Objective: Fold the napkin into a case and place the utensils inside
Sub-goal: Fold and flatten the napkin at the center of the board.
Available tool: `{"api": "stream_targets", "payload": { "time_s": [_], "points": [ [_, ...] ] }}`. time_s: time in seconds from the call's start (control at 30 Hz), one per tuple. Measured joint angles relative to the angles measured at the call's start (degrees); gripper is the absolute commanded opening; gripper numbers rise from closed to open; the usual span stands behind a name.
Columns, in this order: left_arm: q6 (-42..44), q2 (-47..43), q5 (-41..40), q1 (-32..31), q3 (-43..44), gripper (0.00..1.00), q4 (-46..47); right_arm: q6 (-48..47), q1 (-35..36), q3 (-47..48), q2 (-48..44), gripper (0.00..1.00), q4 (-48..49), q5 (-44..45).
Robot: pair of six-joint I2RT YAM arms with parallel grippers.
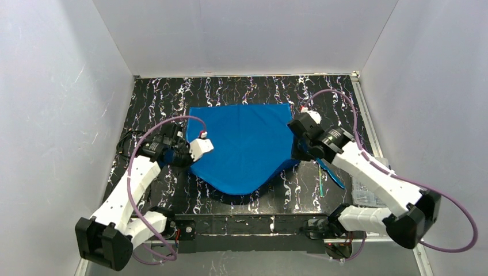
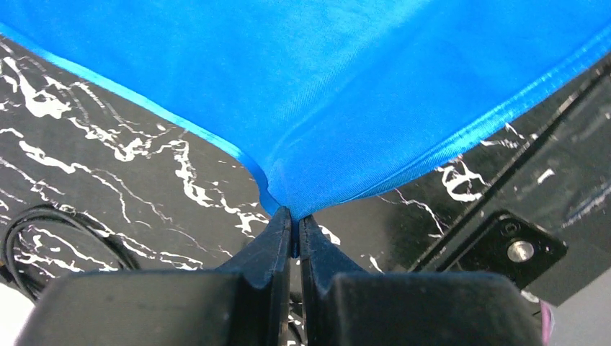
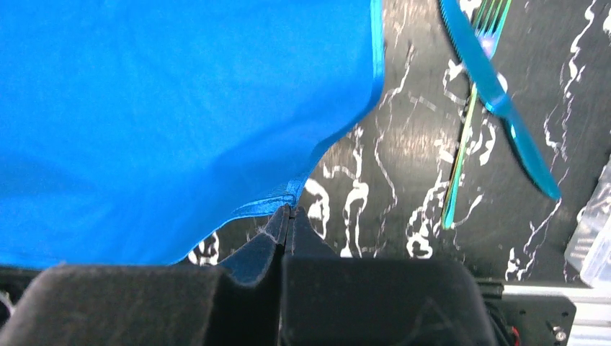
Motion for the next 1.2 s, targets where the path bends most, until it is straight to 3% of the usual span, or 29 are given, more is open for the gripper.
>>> {"api": "stream_targets", "payload": {
  "time_s": [0.47, 0.83, 1.2],
  "points": [
    [-6.3, 15.4, -3.6, 11.0, 6.5, 0.00, 13.3, -6.9, -12.8, 3.5, 12.1, 0.01, 14.8, 0.4],
    [-9.5, 24.5, -2.1, 11.2, 16.2, 0.00, 18.9, -9.1, -15.0, 7.6, 17.5, 0.01, 20.3, 0.1],
    [-10.9, 38.6, -5.7, 11.2, 28.4, 0.00, 21.0, -10.6, -20.5, 9.0, 22.8, 0.01, 24.7, -0.8]
  ]
}}
